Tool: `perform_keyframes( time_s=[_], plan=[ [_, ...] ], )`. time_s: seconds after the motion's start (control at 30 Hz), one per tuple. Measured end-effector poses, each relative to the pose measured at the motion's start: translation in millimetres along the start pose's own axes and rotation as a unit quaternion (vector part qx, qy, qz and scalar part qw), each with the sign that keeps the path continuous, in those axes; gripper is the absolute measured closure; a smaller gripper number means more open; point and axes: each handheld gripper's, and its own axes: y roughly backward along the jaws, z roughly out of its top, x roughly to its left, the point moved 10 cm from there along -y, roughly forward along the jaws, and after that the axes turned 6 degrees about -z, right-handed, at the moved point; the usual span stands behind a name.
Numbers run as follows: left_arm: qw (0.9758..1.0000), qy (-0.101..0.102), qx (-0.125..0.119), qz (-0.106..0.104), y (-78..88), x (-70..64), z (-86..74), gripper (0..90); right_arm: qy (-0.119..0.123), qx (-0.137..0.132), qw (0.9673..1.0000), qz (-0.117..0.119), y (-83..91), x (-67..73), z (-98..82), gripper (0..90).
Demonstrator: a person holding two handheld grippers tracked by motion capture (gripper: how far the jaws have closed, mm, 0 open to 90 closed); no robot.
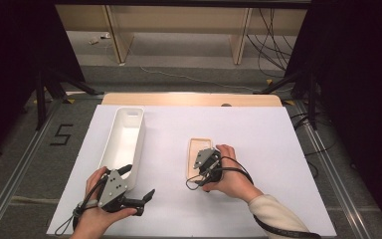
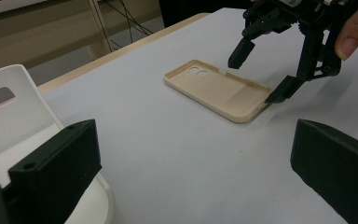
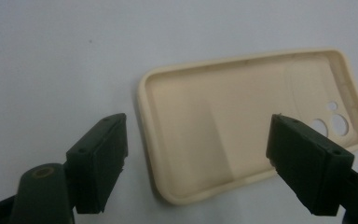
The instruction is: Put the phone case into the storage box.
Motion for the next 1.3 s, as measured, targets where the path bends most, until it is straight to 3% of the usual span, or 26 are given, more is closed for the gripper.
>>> perform_keyframes(
  time_s=[1.3],
  plan=[
    [1.0,0.001,0.0,-0.002,0.0,-1.0,-0.2,1.0,0.026,0.038,0.9989,0.007,-16.2,-1.7,-1.6,24.2]
  ],
)
